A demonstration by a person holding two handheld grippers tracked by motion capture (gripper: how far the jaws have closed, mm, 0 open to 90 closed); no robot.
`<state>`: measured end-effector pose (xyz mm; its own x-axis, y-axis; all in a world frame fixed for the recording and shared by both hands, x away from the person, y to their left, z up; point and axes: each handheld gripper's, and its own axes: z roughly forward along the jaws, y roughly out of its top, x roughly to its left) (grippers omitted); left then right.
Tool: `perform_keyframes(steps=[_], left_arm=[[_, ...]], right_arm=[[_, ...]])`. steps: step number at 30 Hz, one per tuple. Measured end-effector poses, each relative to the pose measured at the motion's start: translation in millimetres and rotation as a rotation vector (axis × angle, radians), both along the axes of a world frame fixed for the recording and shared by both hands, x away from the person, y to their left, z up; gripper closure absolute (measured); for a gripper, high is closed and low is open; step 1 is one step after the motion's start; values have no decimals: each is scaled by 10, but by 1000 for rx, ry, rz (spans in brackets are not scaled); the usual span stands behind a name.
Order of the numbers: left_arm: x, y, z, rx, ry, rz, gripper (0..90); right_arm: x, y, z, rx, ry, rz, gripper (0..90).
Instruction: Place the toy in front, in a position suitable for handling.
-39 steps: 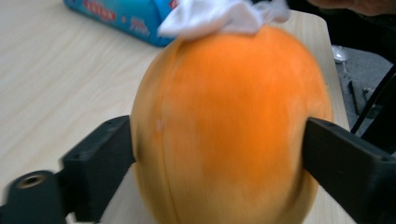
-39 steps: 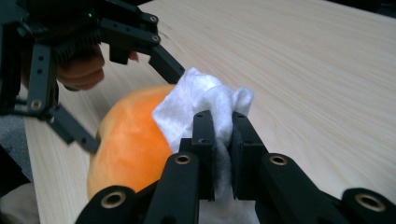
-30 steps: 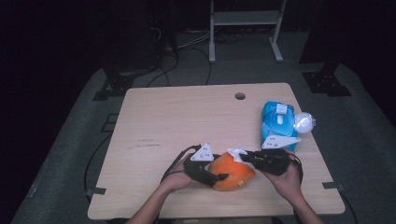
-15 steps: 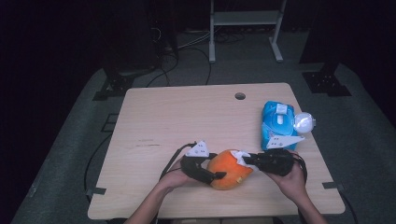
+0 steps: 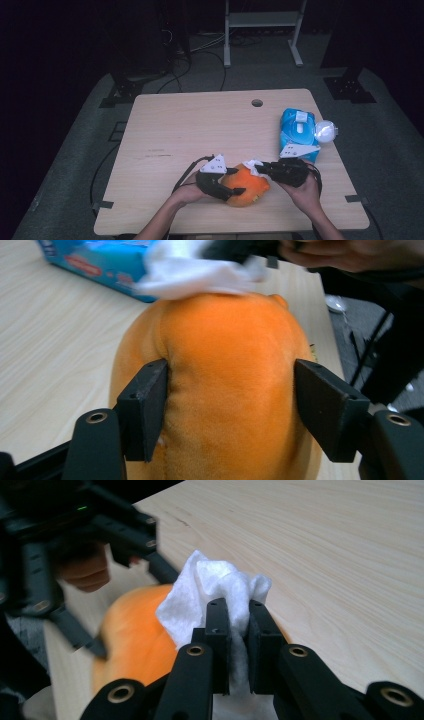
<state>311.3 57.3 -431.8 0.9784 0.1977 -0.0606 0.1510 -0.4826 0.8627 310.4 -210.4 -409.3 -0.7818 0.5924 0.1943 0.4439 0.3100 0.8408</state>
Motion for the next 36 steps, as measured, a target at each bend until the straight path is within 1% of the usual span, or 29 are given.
perform_keyframes(steps=[2, 3, 5, 7, 9, 11, 13, 14, 16, 17, 20, 21, 22, 24, 26, 28, 32, 35, 36], left_arm=[[1, -5, -5, -4, 5, 2, 330], [7, -6, -7, -6, 14, 11, 328], [21, -6, -11, -10, 11, 34, 324], [38, 5, -11, -13, 17, 62, 323], [64, 29, -9, -19, 33, 89, 322], [95, 59, -17, -31, 58, 103, 319], [127, 91, -27, -40, 81, 118, 315], [139, 105, -30, -44, 89, 122, 312], [148, 121, -35, -49, 95, 124, 310], [144, 120, -36, -51, 91, 119, 311], [115, 105, -31, -43, 62, 83, 317], [106, 99, -31, -44, 61, 76, 317], [96, 97, -32, -42, 54, 57, 317], [79, 92, -32, -42, 45, 34, 315], [68, 85, -30, -38, 34, 23, 311], [48, 61, -25, -34, 28, 17, 304], [-30, -49, -2, -1, -15, 4, 290], [-88, -119, 10, 20, -46, -12, 280], [-96, -131, 14, 22, -50, -16, 272]], right_arm=[[47, -21, -37, 11, 17, -22, 810], [77, -44, -66, 24, 32, -23, 810], [87, -72, -87, 34, 45, -25, 810], [68, -85, -78, 30, 44, -23, 811], [26, -97, -57, 30, 41, -10, 810], [-31, -99, -31, 37, 39, 6, 809], [-90, -73, 6, 46, 27, 28, 808], [-115, -49, 31, 43, 16, 41, 807], [-119, -26, 48, 41, 5, 42, 808], [-101, -28, 44, 40, 5, 40, 809], [-47, -70, 1, 47, 24, 21, 810], [-33, -90, -18, 48, 33, 12, 810], [-20, -105, -34, 48, 35, 7, 810], [7, -141, -70, 42, 50, -5, 810], [23, -162, -95, 42, 60, -8, 810], [13, -157, -85, 40, 60, -10, 811], [-35, -71, -24, 46, 41, 8, 812], [-67, 17, 23, 56, 25, 37, 811], [-78, 40, 34, 57, 24, 48, 810]])
